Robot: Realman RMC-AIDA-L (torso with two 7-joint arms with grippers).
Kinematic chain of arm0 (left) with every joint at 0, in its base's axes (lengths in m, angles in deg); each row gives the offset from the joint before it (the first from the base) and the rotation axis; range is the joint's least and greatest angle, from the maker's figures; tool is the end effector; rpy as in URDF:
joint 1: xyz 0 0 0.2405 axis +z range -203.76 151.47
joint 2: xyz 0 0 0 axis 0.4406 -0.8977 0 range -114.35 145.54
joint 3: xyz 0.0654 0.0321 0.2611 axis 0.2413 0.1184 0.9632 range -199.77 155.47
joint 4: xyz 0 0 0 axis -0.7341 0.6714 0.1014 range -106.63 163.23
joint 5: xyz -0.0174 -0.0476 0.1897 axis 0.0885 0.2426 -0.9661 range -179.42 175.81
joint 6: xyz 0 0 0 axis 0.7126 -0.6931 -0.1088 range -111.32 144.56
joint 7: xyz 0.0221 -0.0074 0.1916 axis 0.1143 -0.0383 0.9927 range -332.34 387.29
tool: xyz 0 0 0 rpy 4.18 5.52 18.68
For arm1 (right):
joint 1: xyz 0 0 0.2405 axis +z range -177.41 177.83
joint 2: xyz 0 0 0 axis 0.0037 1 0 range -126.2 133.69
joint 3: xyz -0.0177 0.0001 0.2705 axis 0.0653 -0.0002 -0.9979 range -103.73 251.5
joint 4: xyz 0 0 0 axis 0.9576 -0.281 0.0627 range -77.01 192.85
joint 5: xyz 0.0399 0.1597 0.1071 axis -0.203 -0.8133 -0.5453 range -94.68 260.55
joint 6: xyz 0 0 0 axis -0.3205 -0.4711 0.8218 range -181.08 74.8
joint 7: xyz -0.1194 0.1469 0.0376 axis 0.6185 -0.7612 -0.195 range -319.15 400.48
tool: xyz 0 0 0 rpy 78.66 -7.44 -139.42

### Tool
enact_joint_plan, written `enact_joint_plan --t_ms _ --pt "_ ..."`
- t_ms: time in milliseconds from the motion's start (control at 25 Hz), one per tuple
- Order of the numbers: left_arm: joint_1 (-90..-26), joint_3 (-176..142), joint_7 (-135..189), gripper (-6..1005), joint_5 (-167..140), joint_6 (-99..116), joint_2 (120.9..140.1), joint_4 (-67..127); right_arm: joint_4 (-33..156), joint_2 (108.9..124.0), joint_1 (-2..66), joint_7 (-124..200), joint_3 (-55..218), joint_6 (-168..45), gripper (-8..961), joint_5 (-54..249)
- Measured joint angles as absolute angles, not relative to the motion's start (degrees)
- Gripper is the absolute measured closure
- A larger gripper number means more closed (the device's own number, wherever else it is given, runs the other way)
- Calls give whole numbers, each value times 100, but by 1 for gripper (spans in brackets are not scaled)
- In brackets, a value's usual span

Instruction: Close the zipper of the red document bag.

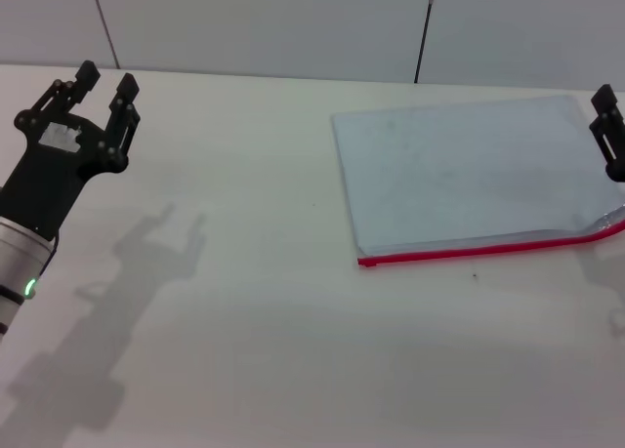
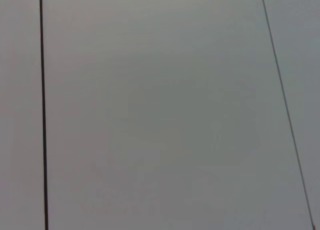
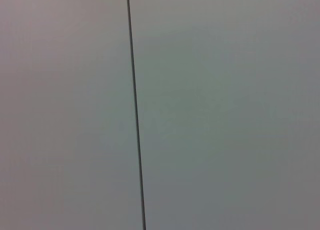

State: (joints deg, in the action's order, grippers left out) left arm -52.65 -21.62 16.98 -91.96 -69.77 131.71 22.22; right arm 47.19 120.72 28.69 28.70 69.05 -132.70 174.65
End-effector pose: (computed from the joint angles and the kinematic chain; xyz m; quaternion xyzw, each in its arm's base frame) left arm -0.2888 0.3591 0.0080 -0.7128 -0.1183 -0.3784 0.5785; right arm 0.2846 0.3741 -0.0141 -0.7022 0.1921 0.3870 0.5659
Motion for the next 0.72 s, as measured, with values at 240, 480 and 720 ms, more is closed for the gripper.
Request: enact_joint_plan --t_ms 240,480,720 --pt "-5267 -2163 1692 562 -9197 -6979 13178 2212 4653 12066 2853 2864 6914 -13328 318 17473" --pt "-5265 -2163 1684 562 -9197 -6979 13179 2205 4647 12063 2818 2863 6924 -13485 318 17481" --pt "-5267 -2160 1682 562 -9197 -6978 13179 2198 4640 12063 2820 2853 6923 -13487 318 17482"
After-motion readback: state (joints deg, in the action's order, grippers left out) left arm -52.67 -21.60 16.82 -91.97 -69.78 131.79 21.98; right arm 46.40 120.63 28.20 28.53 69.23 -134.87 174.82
